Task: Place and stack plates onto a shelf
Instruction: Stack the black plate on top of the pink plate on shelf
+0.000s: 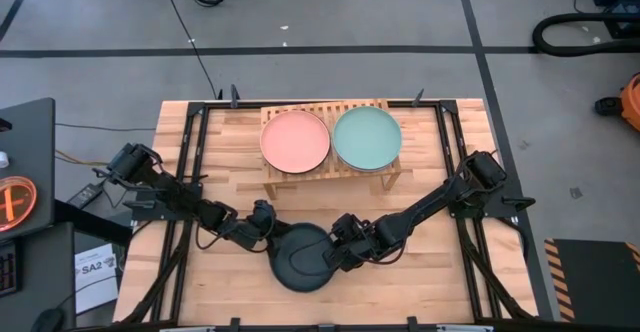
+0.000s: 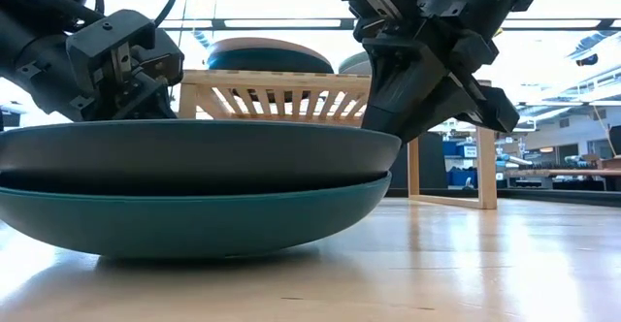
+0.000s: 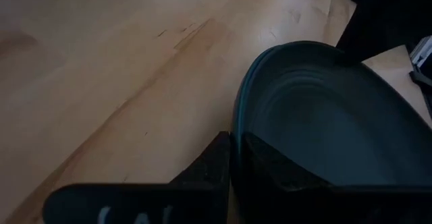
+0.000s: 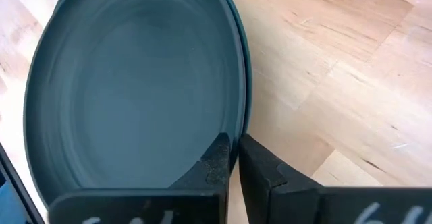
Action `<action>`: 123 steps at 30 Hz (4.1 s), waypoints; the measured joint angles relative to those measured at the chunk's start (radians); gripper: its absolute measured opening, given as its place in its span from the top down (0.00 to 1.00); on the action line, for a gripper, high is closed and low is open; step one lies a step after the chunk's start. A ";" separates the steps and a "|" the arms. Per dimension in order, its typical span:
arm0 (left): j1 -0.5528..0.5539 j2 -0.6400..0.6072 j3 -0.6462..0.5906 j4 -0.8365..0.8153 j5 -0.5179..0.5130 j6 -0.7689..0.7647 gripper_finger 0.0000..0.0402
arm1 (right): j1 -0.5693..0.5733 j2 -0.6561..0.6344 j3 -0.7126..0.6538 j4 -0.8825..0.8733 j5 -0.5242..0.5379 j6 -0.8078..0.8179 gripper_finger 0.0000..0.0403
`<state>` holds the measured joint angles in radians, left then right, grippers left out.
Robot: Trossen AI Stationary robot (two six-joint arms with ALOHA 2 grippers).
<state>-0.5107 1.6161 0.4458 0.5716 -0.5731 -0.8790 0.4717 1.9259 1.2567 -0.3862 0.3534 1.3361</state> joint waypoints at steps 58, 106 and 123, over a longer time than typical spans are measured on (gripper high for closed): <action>-0.111 -0.369 0.000 -0.376 0.098 0.143 0.65 | -0.050 -0.001 0.000 0.205 0.089 -0.325 0.97; -0.347 -0.838 -0.001 -0.974 0.222 -0.016 0.65 | -0.220 -0.035 0.000 0.883 -0.141 -0.777 0.97; -0.347 -0.838 -0.001 -0.973 0.180 -0.015 0.65 | -0.440 -0.345 0.003 0.834 -0.159 -1.078 0.97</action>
<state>-0.8581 0.7784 0.4450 -0.4015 -0.3927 -0.8944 0.0313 1.5805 1.2595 0.4482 0.1940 0.2586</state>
